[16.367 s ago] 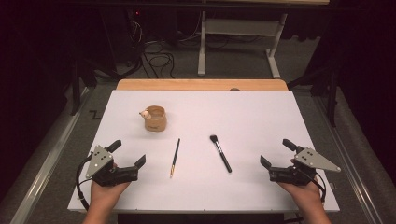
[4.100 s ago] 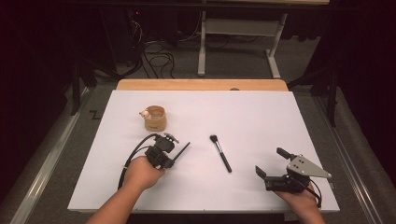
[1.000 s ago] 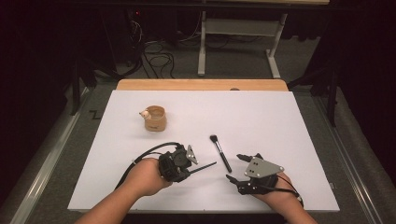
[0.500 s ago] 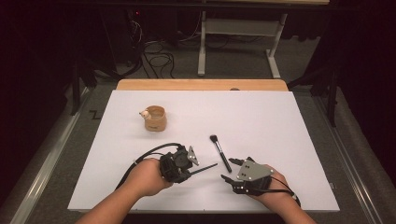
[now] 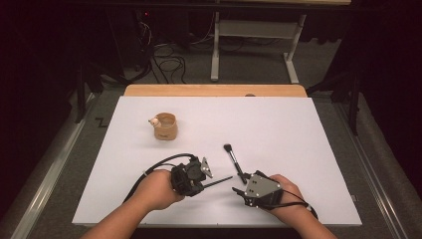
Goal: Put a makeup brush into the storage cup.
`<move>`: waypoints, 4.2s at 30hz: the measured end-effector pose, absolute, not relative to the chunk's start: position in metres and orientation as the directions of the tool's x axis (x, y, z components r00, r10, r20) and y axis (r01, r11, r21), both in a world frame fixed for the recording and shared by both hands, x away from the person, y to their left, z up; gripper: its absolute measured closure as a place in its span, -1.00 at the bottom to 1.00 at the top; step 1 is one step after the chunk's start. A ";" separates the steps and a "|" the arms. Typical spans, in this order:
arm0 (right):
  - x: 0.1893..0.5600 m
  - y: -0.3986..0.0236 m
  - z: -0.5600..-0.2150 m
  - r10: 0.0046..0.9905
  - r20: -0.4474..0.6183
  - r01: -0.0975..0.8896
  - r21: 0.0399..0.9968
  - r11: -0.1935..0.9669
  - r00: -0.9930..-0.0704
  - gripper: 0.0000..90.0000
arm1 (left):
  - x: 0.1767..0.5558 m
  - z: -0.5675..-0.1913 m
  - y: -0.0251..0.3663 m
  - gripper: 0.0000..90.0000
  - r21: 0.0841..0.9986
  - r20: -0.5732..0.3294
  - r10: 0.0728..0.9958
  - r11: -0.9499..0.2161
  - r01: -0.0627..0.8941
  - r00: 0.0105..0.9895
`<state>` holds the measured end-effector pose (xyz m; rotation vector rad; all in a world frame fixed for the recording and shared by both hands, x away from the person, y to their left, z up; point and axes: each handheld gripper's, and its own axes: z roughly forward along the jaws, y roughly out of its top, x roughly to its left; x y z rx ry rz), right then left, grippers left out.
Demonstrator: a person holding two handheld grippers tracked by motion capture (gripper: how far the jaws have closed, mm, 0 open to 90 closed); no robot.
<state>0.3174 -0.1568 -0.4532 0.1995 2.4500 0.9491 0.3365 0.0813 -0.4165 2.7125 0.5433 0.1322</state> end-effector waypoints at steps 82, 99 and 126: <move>0.331 -0.131 -0.460 0.084 -0.462 -0.181 0.501 0.846 -0.883 0.72 | 0.331 -0.416 0.069 0.85 0.371 -0.001 0.340 -0.873 0.316 0.941; 0.328 -0.131 -0.456 0.051 -0.456 -0.208 0.501 0.840 -0.889 0.87 | 0.336 -0.414 0.072 0.57 0.383 0.019 0.410 -0.846 0.372 0.912; 0.327 -0.133 -0.455 0.034 -0.458 -0.225 0.499 0.836 -0.888 0.93 | 0.342 -0.413 0.082 -0.04 0.401 0.033 0.491 -0.804 0.439 0.870</move>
